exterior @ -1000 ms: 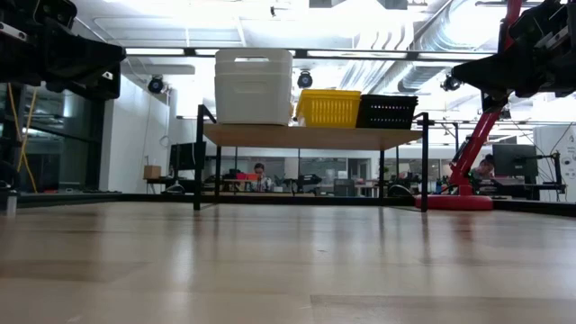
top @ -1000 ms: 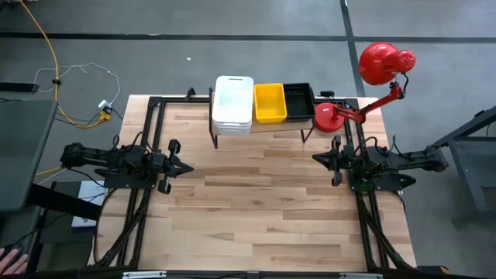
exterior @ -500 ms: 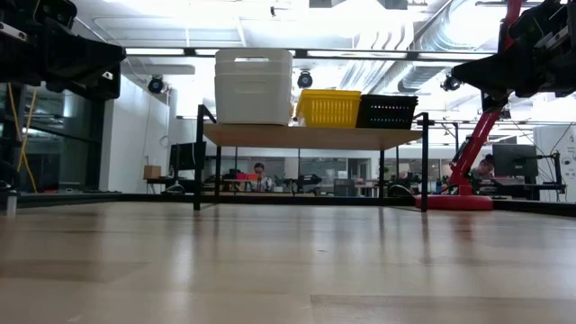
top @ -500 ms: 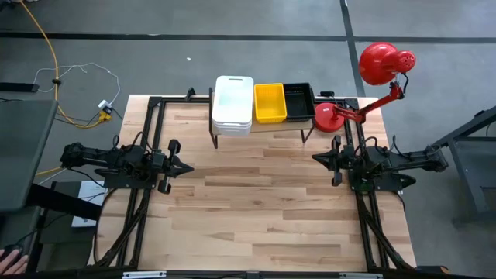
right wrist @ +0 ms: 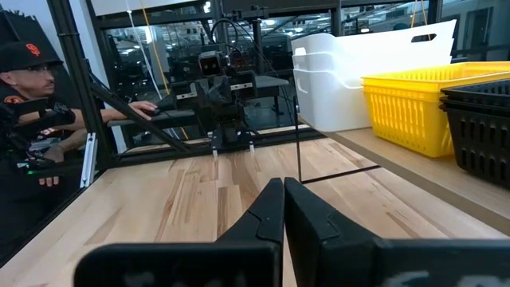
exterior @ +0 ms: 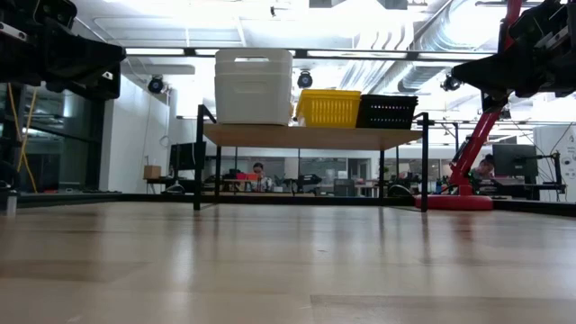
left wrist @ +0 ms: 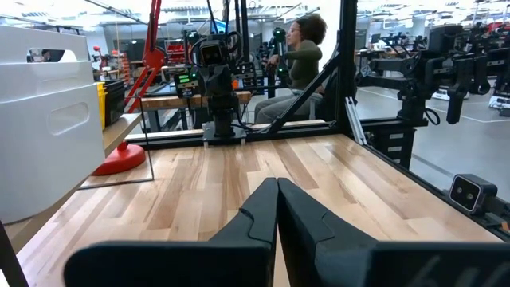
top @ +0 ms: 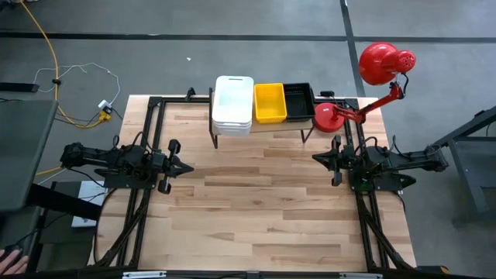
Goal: Stack baskets on shelf by color
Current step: Return to Home Position
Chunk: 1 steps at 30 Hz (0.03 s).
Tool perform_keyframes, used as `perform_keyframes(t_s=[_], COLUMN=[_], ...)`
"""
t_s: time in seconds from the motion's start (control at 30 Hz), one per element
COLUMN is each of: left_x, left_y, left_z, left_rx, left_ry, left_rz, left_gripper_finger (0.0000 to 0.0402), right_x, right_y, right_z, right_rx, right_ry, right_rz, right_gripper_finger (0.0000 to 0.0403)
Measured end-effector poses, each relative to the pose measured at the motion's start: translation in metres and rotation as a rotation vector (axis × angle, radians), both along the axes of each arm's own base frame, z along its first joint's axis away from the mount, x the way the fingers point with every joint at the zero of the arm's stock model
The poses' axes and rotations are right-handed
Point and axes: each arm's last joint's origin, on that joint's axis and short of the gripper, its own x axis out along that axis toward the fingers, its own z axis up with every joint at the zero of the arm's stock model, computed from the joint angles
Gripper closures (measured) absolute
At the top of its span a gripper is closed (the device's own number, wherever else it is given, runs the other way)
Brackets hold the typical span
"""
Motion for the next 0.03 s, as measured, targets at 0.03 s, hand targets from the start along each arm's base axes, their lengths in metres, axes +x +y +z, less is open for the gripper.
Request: perform_keyframes(t_s=[0.03], left_x=[0.0], left_y=[0.0], left_z=[0.0], left_rx=[0.0], left_ry=[0.0], left_rz=[0.0], left_gripper_finger=[0.0401], right_x=[0.0], right_y=[0.0], right_z=[0.0], right_rx=[0.0], right_ry=[0.0], right_rz=[0.0], right_gripper_finger=[0.0402])
